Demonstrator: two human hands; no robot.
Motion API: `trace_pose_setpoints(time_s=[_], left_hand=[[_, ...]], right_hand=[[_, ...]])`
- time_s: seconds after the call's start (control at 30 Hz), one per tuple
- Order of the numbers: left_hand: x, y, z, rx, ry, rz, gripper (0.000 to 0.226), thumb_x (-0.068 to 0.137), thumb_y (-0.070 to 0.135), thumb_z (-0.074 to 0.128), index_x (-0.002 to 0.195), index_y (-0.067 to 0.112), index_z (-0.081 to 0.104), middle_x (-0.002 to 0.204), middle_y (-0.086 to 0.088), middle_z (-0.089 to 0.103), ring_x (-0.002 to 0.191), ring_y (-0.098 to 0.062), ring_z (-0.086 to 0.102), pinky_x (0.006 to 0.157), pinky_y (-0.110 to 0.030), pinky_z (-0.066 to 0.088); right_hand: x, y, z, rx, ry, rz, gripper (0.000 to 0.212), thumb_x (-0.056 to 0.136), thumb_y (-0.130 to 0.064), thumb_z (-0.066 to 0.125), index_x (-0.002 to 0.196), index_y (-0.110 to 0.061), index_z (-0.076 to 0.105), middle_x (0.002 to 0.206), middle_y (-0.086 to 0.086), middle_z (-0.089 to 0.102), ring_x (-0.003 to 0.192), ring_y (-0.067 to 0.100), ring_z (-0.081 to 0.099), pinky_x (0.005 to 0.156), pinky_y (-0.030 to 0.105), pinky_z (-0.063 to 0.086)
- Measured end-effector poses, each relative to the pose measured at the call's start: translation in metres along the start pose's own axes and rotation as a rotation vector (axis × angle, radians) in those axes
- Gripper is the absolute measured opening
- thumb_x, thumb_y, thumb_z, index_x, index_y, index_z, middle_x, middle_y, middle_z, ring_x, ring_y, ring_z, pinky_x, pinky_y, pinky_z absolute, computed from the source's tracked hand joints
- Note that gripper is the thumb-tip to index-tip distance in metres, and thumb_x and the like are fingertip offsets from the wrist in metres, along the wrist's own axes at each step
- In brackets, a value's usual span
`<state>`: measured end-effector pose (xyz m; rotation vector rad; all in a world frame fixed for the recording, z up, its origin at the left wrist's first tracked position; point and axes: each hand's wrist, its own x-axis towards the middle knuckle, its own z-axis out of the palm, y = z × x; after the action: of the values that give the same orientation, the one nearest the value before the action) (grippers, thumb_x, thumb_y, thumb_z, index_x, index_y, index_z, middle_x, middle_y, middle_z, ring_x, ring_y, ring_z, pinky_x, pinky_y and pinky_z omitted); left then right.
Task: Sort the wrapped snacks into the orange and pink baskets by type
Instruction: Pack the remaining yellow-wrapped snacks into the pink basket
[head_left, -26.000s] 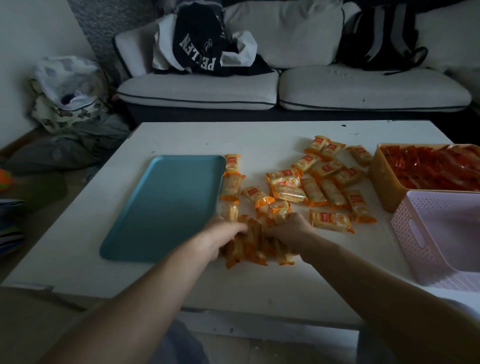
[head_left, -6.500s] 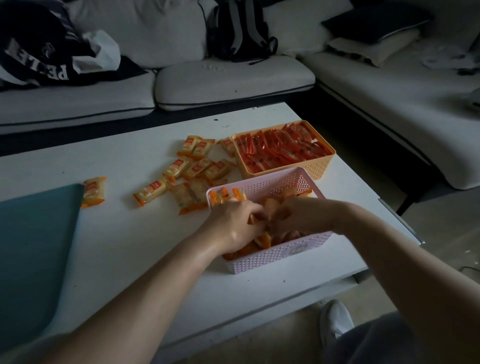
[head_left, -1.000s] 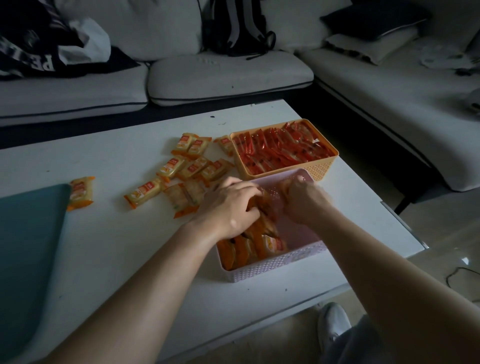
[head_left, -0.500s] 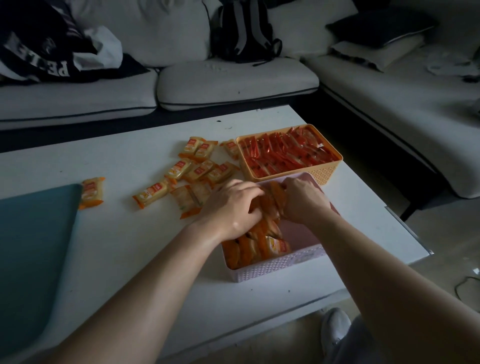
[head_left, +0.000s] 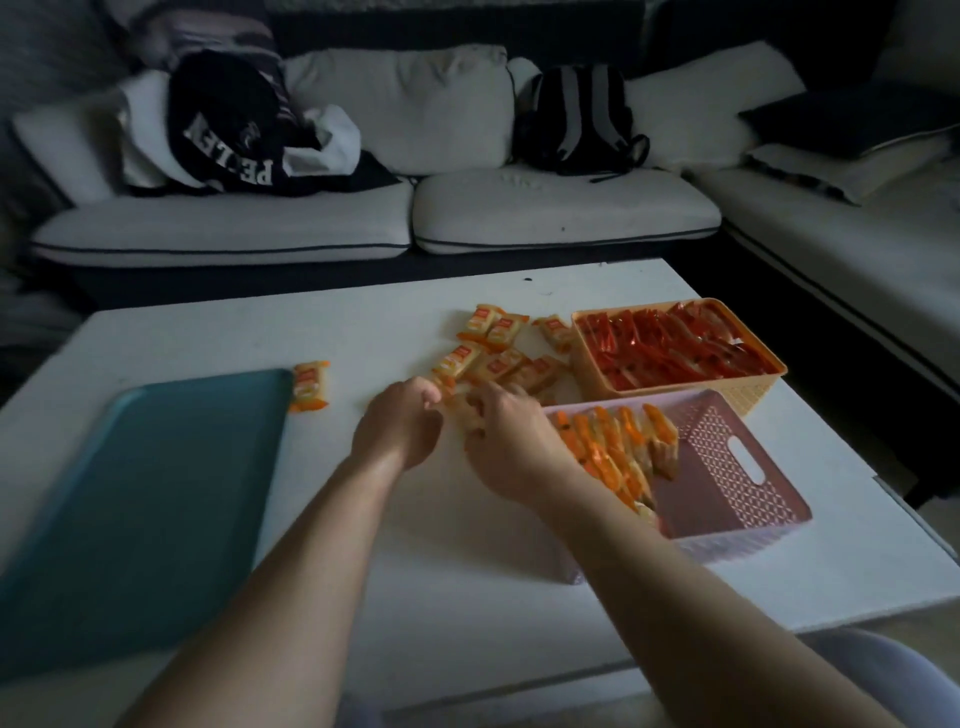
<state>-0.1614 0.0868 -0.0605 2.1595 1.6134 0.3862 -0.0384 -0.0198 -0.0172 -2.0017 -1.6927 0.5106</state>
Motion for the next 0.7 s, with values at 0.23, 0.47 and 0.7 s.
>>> trace_pose_setpoints(time_s=[0.23, 0.47, 0.7], left_hand=[[0.029, -0.061, -0.001, 0.07, -0.076, 0.066, 0.059, 0.08, 0.022, 0.06, 0.135, 0.041, 0.053, 0.143, 0.003, 0.055, 0.129, -0.028, 0.051, 0.105, -0.041, 0.045], [0.049, -0.067, 0.027, 0.243, -0.177, 0.182, 0.073, 0.086, 0.027, 0.061, 0.153, 0.035, 0.033, 0.16, 0.005, 0.034, 0.142, -0.029, 0.034, 0.111, -0.041, 0.038], [0.046, -0.077, 0.03, 0.263, -0.059, 0.035, 0.029, 0.089, 0.029, 0.063, 0.116, 0.019, 0.057, 0.12, -0.009, 0.046, 0.107, -0.034, 0.057, 0.086, -0.042, 0.049]], right_hand=[[0.073, 0.01, 0.075, -0.412, -0.128, 0.204, 0.054, 0.091, -0.024, 0.049, 0.143, -0.013, 0.044, 0.143, 0.016, 0.041, 0.128, 0.041, 0.032, 0.109, 0.05, 0.027], [0.112, 0.015, 0.106, -0.548, -0.096, 0.278, 0.055, 0.092, -0.042, 0.054, 0.141, -0.016, 0.05, 0.133, 0.011, 0.043, 0.121, 0.038, 0.035, 0.095, 0.049, 0.036], [0.113, 0.009, 0.102, -0.424, -0.226, 0.348, 0.061, 0.09, -0.038, 0.058, 0.142, -0.006, 0.049, 0.131, 0.019, 0.039, 0.121, 0.044, 0.04, 0.1, 0.049, 0.04]])
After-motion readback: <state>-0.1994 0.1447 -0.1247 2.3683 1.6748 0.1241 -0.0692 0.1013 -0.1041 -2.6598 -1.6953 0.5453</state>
